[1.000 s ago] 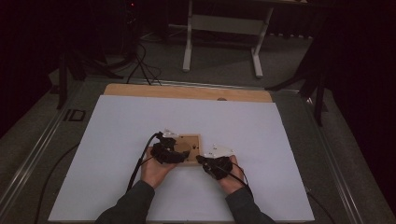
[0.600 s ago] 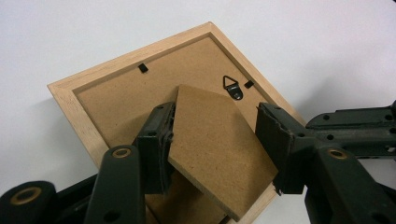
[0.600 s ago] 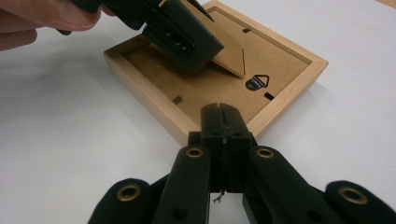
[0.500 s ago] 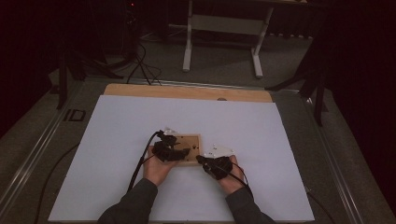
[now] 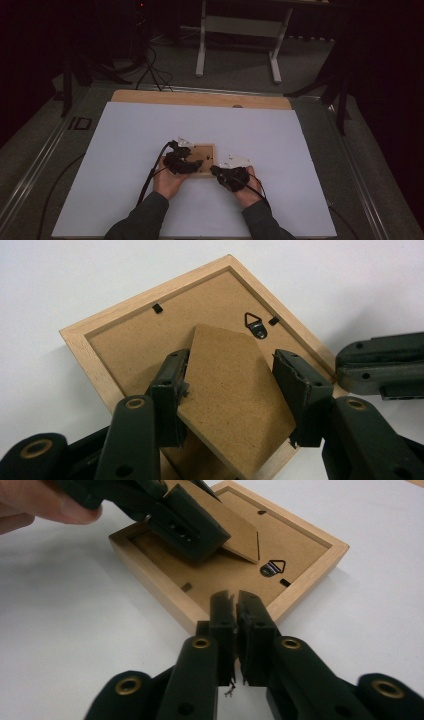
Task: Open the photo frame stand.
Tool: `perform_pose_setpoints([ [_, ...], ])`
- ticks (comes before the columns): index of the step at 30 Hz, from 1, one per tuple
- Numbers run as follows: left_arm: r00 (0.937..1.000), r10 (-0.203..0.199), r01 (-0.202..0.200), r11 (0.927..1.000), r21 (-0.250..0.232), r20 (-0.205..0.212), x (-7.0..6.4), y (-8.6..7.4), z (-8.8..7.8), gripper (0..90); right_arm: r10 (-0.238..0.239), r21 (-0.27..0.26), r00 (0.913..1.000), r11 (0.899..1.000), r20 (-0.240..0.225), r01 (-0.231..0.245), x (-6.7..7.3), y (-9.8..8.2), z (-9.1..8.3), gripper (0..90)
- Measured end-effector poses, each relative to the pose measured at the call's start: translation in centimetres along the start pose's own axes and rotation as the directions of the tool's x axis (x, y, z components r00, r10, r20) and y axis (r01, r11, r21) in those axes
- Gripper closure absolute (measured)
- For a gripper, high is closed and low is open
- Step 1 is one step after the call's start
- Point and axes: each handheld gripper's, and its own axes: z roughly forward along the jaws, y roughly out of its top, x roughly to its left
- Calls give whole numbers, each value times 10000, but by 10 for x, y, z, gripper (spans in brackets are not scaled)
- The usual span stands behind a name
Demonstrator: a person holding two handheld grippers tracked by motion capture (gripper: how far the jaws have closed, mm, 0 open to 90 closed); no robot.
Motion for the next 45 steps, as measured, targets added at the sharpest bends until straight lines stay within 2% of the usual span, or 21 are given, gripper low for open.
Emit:
perform_pose_setpoints([
  [6, 9982, 509, -516, 9985, -209, -308, -7, -1, -3, 514, 83, 23, 9999, 10000, -78, -83, -2, 1, 0, 773],
  [10, 9947, 916, -932, 9951, -334, -467, -11, -2, -5, 514, 113, 12, 9999, 9999, -60, -113, -2, 1, 0, 725],
  [15, 9900, 1247, -1287, 9899, -602, -663, -15, -5, -8, 514, 486, -157, 9988, 9987, -83, -487, -7, 4, -3, 704],
  [19, 9850, 1488, -1557, 9847, -783, -871, -19, -8, -9, 514, 1040, -417, 9945, 9937, -95, -1043, -15, 8, -8, 696],
  [24, 9712, 2058, -2182, 9707, -1007, -1204, -26, -15, -13, 514, 1351, -659, 9908, 9887, 38, -1345, -25, 15, -12, 693],
  [29, 9584, 2452, -2626, 9580, -1151, -1465, -31, -21, -16, 514, 1572, -815, 9876, 9843, 32, -1565, -34, 20, -16, 669],
  [34, 9377, 2992, -3227, 9384, -1237, -1767, -37, -29, -20, 514, 1679, -812, 9858, 9825, -50, -1678, -40, 23, -16, 651],
  [39, 9248, 3260, -3548, 9251, -1352, -1962, -41, -36, -22, 514, 1862, -741, 9825, 9797, -89, -1864, -43, 23, -14, 625],
  [42, 9180, 3401, -3713, 9177, -1412, -2039, -43, -38, -24, 513, 2092, -725, 9772, 9747, -356, -2114, -45, 23, -11, 578],
  [44, 9105, 3544, -3884, 9098, -1465, -2130, -45, -41, -25, 514, 2268, -733, 9728, 9705, -475, -2298, -46, 23, -10, 542],
  [45, 9042, 3665, -4020, 9037, -1475, -2191, -46, -43, -26, 514, 2266, -747, 9728, 9704, -473, -2296, -46, 23, -10, 530],
])
